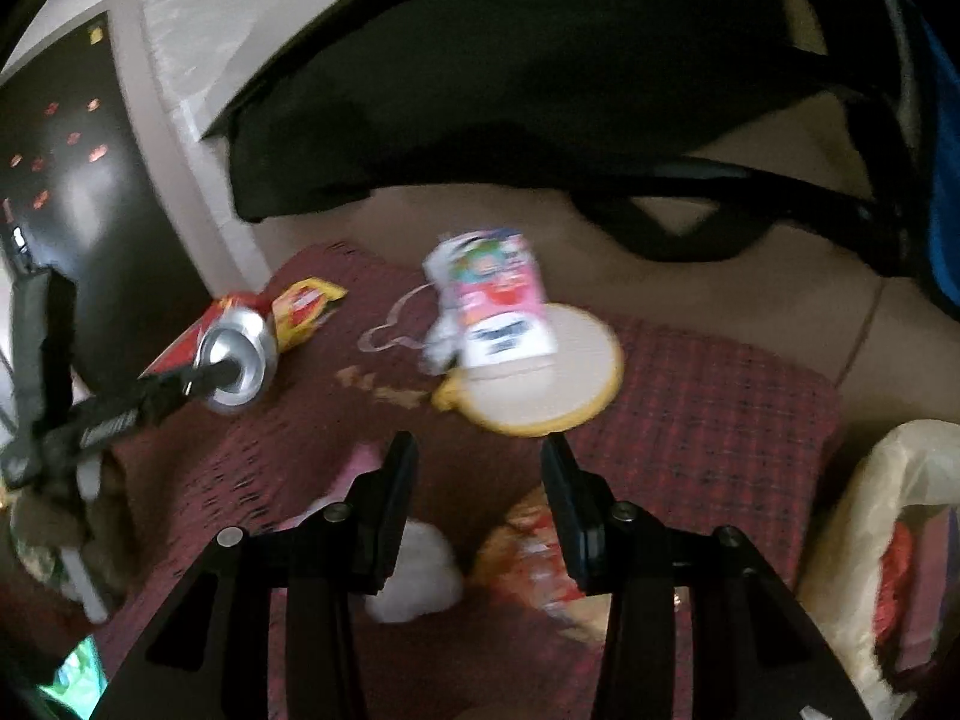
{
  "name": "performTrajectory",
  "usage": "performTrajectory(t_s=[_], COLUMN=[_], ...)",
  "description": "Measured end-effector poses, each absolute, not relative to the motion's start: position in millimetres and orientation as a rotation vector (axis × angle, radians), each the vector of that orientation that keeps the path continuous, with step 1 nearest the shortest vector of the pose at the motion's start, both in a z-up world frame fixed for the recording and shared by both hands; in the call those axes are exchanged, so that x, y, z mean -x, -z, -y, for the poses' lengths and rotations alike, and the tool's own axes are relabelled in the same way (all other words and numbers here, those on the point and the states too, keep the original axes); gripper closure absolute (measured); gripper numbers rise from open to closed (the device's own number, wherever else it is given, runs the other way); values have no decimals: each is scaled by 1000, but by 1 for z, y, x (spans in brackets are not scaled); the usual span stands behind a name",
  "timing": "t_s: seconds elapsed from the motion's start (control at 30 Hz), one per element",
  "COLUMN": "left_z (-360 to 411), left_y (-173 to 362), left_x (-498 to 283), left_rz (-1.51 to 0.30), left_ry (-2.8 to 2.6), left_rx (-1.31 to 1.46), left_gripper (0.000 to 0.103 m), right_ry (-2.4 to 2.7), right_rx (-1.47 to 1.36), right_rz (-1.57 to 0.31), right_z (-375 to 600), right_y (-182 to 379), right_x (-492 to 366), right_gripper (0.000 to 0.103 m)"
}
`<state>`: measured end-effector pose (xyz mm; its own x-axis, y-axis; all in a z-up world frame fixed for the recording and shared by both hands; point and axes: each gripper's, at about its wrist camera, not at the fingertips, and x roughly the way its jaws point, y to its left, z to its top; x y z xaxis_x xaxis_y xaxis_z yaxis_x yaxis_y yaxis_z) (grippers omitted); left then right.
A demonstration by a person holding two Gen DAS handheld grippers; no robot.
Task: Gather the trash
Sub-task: 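Grasp the red can with the left gripper while the right grasps the pink tissue pack, then carry the red can and pink tissue pack over the lined bin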
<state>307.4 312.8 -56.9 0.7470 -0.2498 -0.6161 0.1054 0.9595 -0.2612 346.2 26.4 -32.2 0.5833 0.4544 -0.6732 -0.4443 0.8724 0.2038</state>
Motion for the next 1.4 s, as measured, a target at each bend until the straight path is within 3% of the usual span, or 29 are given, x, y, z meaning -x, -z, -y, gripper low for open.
performTrajectory(t_s=[0.3,0.47,0.67,0.73,0.8,0.9,1.13,1.4], left_z=[-325,-337,-339,-337,-336,-334,-330,-312], left_y=[72,70,61,60,60,61,65,53], left_x=[-238,-230,-243,-250,-253,-258,-260,-253], left_rz=[-701,-689,-663,-664,-664,-674,-696,-670], left_ry=[153,146,153,154,159,167,176,175], left_rx=[266,290,293,288,293,310,327,303], left_gripper=[73,73,73,73,73,73,73,73], right_ry=[-522,-492,-394,-400,-401,-405,-408,-438], right_rx=[128,231,119,89,121,188,131,5], right_rz=[-772,-725,-780,-817,-811,-830,-874,-839], right_z=[-79,-91,-78,-76,-80,-89,-71,-32], right_y=[34,35,53,63,66,69,63,30], right_x=[-335,-385,-453,-469,-473,-474,-456,-397], right_gripper=[63,63,63,61,51,49,64,66])
